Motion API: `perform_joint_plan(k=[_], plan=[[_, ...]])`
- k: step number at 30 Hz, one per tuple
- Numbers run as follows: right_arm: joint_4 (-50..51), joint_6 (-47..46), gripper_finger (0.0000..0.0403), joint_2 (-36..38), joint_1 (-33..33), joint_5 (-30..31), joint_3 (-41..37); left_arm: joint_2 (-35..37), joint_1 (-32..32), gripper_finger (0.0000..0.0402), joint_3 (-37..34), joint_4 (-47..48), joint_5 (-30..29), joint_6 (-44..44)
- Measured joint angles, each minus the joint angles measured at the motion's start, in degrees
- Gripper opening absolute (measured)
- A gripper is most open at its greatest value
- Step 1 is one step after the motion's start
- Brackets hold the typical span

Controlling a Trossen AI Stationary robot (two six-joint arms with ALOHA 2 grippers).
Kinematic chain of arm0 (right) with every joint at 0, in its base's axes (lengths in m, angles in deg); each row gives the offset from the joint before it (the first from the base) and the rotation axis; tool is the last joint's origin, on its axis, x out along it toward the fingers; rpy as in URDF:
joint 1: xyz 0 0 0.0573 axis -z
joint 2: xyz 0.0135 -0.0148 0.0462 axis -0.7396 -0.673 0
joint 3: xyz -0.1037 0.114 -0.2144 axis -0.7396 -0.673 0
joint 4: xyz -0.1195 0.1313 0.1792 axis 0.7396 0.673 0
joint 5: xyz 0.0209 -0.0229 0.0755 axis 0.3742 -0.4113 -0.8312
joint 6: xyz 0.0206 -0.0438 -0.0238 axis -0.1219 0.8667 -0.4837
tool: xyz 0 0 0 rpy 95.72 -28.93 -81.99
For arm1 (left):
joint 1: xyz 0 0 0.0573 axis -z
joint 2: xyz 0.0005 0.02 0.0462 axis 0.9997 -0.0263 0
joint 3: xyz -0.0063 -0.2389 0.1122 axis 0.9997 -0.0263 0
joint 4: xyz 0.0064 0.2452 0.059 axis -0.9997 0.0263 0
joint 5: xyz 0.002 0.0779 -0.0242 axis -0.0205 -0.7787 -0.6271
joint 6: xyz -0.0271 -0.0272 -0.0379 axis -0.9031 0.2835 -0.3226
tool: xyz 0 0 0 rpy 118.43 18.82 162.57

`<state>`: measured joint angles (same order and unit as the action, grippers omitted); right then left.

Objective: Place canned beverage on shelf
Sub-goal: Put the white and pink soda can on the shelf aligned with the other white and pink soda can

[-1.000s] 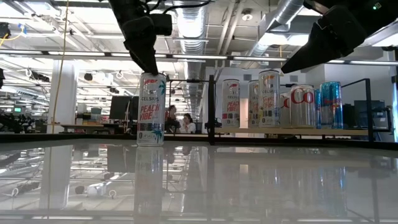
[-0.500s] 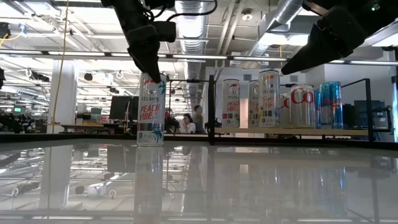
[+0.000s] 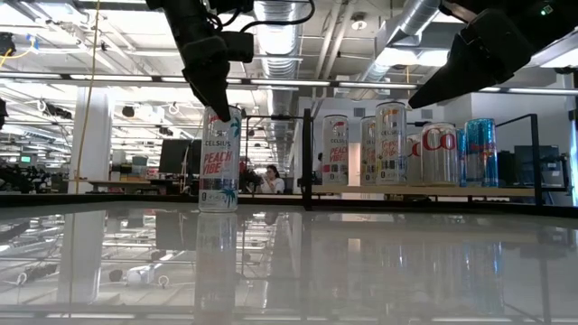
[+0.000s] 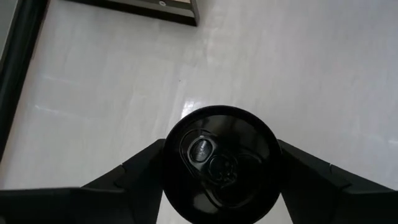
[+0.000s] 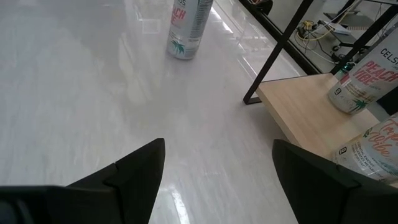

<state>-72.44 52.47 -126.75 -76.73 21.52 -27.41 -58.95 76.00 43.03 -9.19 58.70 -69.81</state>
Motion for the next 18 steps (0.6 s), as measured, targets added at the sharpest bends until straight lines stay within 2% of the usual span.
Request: perform_joint_plan(k=[7, 18], plan=[[0.00, 0.03, 0.0322, 0.00, 0.00, 0.00, 0.01, -0.07, 1.12, 0.0240, 1.37, -0.48, 1.51, -3.95], [-0.09, 0.11, 0.0322, 0.00, 2.33, -0.05, 0.09, -0.52, 8.54, 0.0240, 7.73, -11.06, 4.02, -5.82]])
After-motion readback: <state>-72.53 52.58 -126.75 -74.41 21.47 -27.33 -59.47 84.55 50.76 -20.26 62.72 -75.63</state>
